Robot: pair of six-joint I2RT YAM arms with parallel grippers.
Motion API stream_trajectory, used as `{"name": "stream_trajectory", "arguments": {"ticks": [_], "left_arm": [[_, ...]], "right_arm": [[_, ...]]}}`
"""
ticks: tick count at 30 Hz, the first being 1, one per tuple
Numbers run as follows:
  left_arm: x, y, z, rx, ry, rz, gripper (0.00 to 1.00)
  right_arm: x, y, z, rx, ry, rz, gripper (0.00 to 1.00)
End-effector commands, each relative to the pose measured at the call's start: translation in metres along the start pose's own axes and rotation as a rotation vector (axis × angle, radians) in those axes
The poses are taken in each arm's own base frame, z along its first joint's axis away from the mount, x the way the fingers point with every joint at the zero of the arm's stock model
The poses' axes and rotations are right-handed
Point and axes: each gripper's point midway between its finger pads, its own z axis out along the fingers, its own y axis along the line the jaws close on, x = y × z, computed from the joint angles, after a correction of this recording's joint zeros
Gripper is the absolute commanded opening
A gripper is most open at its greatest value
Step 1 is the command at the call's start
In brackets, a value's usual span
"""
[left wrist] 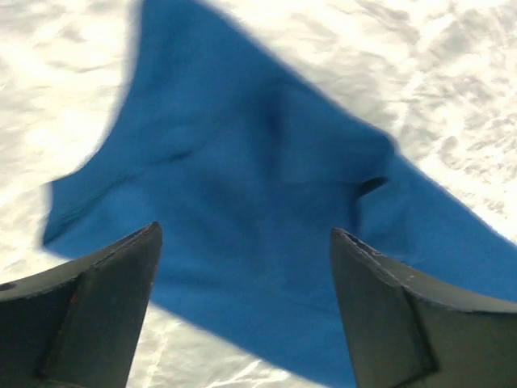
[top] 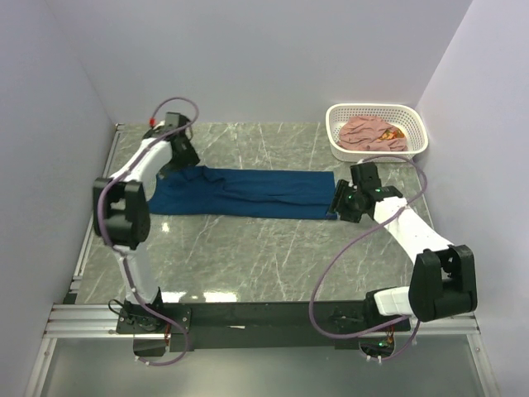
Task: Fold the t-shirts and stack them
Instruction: Fold the tshirt
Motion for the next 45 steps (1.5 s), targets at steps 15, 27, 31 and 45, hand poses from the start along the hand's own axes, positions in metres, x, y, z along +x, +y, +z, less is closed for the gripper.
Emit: {"name": "stream_trajectory", "arguments": {"ticks": [15, 27, 31, 45], "left_arm": [[0.05, 0.134, 0.0, 0.092, 0.137, -0.395, 0.99], [0.05, 0.12, 0.025, 0.115, 0.202, -0.424, 0.93], [0.056, 0.122, 0.033, 0.094, 0.214, -0.429, 0.88], [0.079, 0.153, 0.039, -0.041, 0.25, -0.401, 0.01]], "right_arm": [[-0.012, -0.013, 0.051, -0.12, -0.005, 0.412, 0.71], [-0.012, -0.023, 0.072, -0.104, 0.005, 0.486, 0.69], [-0.011, -0.025, 0.077, -0.096, 0.007, 0.497, 0.67], [-0.011, -0.039, 0.078, -0.031, -0.012, 0.467, 0.13]]}}
